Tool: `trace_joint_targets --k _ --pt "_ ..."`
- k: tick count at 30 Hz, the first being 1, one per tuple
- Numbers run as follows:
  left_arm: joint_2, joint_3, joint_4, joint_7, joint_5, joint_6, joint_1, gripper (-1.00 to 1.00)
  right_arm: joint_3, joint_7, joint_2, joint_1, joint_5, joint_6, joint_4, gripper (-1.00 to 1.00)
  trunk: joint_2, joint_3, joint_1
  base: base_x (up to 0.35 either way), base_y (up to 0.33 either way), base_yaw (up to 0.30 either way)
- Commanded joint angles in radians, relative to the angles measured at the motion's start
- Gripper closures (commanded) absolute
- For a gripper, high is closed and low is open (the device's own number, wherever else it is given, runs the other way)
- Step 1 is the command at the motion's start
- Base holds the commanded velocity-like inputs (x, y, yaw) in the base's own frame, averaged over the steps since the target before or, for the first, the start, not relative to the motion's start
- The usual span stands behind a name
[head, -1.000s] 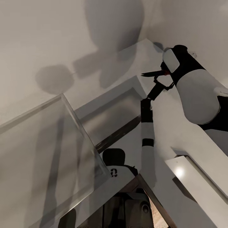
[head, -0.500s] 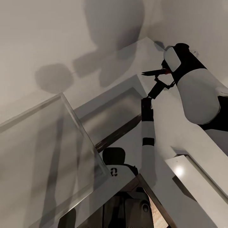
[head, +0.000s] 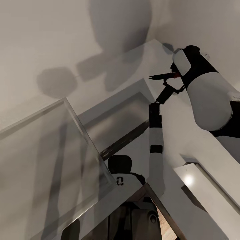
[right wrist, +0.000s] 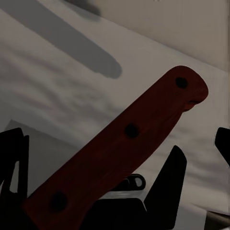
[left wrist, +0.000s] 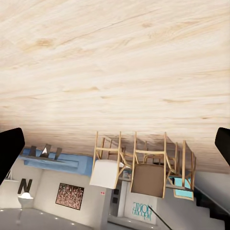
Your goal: In the kitchen, take the Vidalia onion out of the sink, dice it on the chopping board with the paring knife, put the diced onion into the bowl on the countertop, then place both the paring knife and the chopping board into the sink.
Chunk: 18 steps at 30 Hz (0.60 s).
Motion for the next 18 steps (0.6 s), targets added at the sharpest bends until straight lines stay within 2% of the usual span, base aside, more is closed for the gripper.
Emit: trace_joint_targets --k 1,18 --pt "0.0 -0.004 0.003 0.001 0.007 -0.006 -0.001 -1.0 -0.002 -0.007 -0.001 0.0 -0.002 0.013 0.032 -1.0 -0.001 -0.001 0.001 0.0 0.0 0.0" --pt "-0.002 -0.004 0.003 0.001 0.008 -0.006 -0.001 -1.0 -0.002 -0.006 -0.012 0.0 -0.002 0.014 0.034 -1.0 -0.001 -0.001 0.001 0.0 0.0 0.0"
